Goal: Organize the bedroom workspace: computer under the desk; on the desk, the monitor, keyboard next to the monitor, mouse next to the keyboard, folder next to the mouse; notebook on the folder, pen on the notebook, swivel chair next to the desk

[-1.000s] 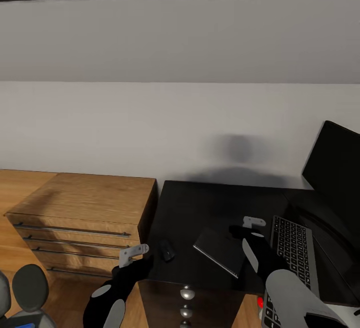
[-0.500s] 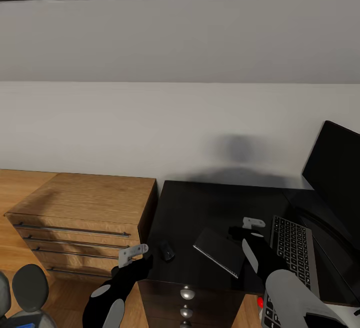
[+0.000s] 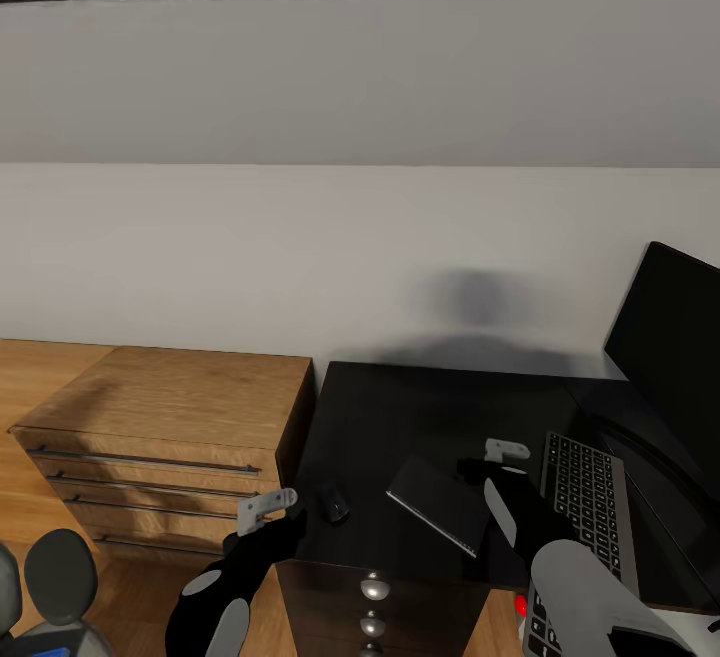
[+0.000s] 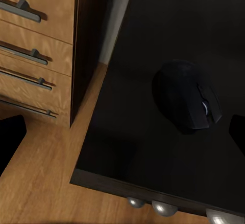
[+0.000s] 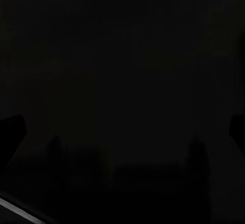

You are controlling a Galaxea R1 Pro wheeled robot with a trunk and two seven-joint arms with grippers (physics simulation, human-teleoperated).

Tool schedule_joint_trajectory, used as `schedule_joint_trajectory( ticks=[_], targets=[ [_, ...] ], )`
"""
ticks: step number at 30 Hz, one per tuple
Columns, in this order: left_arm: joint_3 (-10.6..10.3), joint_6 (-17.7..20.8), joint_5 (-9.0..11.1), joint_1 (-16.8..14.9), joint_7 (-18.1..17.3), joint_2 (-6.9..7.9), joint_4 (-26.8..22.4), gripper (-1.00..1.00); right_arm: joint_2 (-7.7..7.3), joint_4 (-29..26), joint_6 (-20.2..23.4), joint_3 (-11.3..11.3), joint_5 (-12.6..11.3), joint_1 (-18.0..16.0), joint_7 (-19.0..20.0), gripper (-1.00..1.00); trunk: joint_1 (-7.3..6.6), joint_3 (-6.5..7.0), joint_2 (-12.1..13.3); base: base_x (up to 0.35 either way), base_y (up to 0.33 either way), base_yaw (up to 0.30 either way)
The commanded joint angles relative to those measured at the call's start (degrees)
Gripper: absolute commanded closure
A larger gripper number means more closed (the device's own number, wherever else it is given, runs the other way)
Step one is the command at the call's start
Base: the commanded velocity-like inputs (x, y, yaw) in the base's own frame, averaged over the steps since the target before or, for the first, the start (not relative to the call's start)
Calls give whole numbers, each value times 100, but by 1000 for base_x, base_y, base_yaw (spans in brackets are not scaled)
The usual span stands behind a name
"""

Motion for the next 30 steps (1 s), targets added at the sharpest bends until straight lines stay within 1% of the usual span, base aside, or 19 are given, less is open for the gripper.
schedule_joint_trajectory(
  ticks=[1, 20, 25, 30],
  targets=[
    [-6, 13, 61, -4, 55, 2, -7, -100, 5, -11, 34, -26, 11, -3, -4, -100, 0, -6, -4, 0, 0, 0],
    [-15, 5, 62, -4, 55, 9, -7, -100, 6, -11, 36, -17, 20, -3, -4, -100, 0, -6, -4, -1, 0, 0],
    [-15, 5, 61, -4, 49, 9, -7, -100, 6, -11, 36, -17, 20, -3, -4, -100, 0, -6, -4, -162, 0, 0],
    [-15, 4, 60, -4, 48, 9, -7, -100, 6, -11, 36, -17, 20, -3, -4, -100, 0, -6, -4, -56, 0, 0]
  ],
)
